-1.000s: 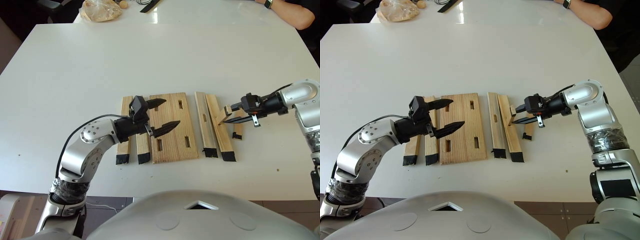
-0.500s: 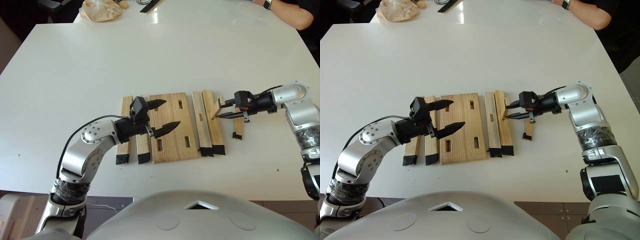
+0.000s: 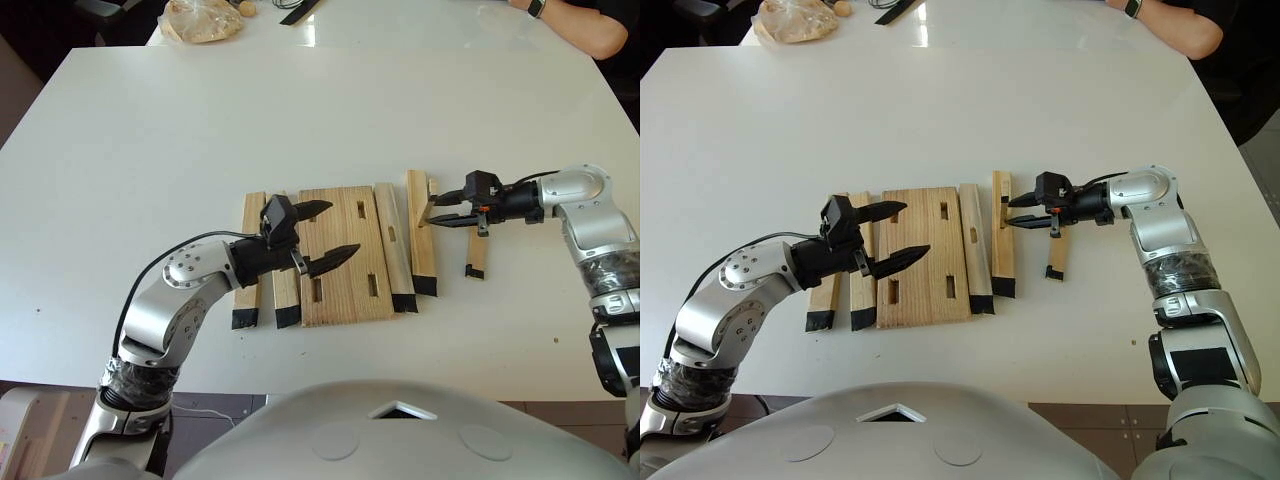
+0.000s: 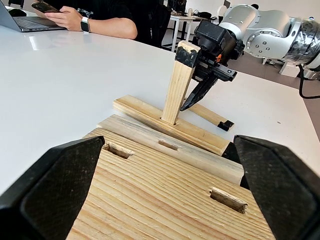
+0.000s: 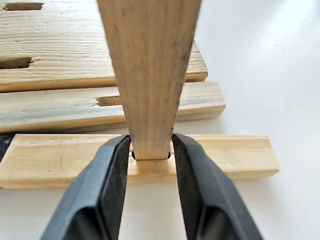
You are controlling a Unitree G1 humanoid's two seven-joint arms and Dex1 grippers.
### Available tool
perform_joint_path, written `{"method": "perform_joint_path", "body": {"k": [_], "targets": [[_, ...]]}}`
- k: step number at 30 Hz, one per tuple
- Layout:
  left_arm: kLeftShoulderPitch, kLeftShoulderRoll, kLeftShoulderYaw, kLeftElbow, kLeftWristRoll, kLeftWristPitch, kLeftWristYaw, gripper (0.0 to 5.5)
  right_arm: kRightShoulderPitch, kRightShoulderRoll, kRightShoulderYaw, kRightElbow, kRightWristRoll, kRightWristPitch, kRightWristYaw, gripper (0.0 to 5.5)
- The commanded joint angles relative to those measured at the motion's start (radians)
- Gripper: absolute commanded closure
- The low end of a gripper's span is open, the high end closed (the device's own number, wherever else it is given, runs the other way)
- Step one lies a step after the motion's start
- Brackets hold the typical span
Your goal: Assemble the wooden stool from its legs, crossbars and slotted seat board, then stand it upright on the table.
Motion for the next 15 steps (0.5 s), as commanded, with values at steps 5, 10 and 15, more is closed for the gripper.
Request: {"method": "perform_joint_path", "body": {"k": [5,10,15], "targets": [[0.004,0.018,-0.004,-0.003,0.009,0.010,-0.004,0.71,0.009,-0.006,-0.017,-0.035,0.008,0.018,0.002,3.33],[0.009,0.023,-0.003,-0.006,0.007,0.010,-0.009,0.71,0.006,0.000,-0.031,-0.062,0.040,0.072,0.014,3.03],[0.009,0.029,-0.005,-0.009,0.005,0.009,-0.011,0.71,-0.005,-0.001,-0.070,-0.089,0.084,0.122,0.017,3.03]]}}
